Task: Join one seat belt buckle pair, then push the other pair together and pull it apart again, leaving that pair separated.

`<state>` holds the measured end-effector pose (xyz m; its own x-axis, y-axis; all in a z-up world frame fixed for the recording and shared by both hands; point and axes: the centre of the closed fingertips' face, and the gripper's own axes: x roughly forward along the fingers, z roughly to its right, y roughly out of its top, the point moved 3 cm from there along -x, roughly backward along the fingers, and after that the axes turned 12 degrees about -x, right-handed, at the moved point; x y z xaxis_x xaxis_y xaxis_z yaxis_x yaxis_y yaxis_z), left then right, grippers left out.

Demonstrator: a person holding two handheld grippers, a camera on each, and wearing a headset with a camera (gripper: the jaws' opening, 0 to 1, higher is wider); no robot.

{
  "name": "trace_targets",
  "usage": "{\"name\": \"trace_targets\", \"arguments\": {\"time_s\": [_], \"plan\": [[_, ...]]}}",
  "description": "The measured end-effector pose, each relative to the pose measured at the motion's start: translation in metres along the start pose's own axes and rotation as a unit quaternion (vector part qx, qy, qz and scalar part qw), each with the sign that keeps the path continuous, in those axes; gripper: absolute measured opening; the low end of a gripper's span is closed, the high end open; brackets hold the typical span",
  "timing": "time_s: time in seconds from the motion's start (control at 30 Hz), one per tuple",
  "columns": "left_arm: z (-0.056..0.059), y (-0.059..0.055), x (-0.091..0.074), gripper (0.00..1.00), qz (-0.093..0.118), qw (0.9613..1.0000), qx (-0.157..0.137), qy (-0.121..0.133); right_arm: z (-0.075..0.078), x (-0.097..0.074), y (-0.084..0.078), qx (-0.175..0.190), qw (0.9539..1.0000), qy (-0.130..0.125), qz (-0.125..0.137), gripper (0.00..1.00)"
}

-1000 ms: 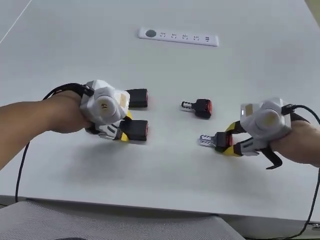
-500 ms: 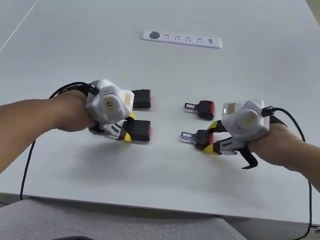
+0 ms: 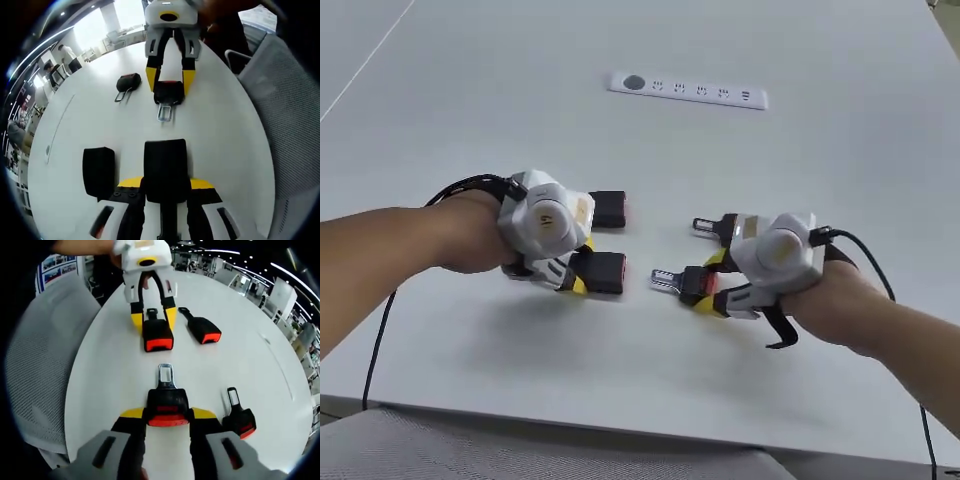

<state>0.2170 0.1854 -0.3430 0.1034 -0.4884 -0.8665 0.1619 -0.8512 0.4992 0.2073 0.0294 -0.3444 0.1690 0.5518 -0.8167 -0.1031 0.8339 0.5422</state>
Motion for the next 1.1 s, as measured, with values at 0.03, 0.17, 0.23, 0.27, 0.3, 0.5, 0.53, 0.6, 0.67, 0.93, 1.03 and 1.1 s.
{"name": "trace_targets", "arguments": {"time_s": [0.03, 0.17, 0.23, 0.27, 0.3, 0.5, 0.53, 0.6, 0.67, 0.93, 1.03, 1.1], "plan": [[0.000, 0.000, 0.000, 0.33, 0.000, 1.0000, 0.000, 0.000, 0.000, 0.002, 0.002, -0.004, 1.0000, 0.000, 0.000, 0.34], [-0.001, -0.001, 0.002, 0.32, -0.003, 1.0000, 0.000, 0.002, -0.003, 0.009, 0.012, -0.033, 0.9994, 0.001, -0.012, 0.34], [-0.002, -0.001, 0.003, 0.32, -0.003, 1.0000, 0.000, 0.001, -0.002, 0.012, 0.016, -0.034, 0.9994, 0.005, -0.010, 0.34], [-0.002, -0.002, 0.003, 0.32, -0.003, 1.0000, 0.000, 0.000, -0.002, 0.013, 0.018, -0.034, 0.9994, 0.006, -0.009, 0.34], [-0.002, -0.002, 0.004, 0.32, -0.003, 1.0000, 0.000, 0.000, -0.001, 0.015, 0.021, -0.035, 0.9993, 0.006, -0.008, 0.34], [-0.002, -0.002, 0.004, 0.32, -0.003, 1.0000, 0.000, -0.001, -0.001, 0.019, 0.025, -0.036, 0.9992, 0.007, -0.014, 0.34], [-0.002, -0.002, 0.005, 0.32, -0.003, 1.0000, 0.000, -0.001, -0.001, 0.018, 0.025, -0.036, 0.9992, 0.007, -0.014, 0.34], [-0.001, -0.002, 0.004, 0.32, -0.003, 1.0000, 0.001, -0.001, -0.001, 0.018, 0.026, -0.040, 0.9990, 0.006, -0.019, 0.34], [-0.001, -0.002, 0.004, 0.32, -0.003, 1.0000, 0.001, 0.000, -0.002, 0.018, 0.027, -0.044, 0.9988, 0.005, -0.021, 0.33], [0.000, -0.002, 0.004, 0.32, -0.004, 1.0000, 0.001, 0.000, -0.002, 0.023, 0.037, -0.056, 0.9984, 0.003, -0.009, 0.33], [0.000, -0.002, 0.003, 0.32, -0.003, 1.0000, 0.004, 0.000, 0.000, 0.025, 0.039, -0.053, 0.9986, 0.009, -0.007, 0.33], [0.002, -0.001, 0.003, 0.32, -0.009, 0.9999, 0.008, 0.002, 0.001, 0.025, 0.038, -0.059, 0.9981, 0.017, -0.008, 0.33]]}}
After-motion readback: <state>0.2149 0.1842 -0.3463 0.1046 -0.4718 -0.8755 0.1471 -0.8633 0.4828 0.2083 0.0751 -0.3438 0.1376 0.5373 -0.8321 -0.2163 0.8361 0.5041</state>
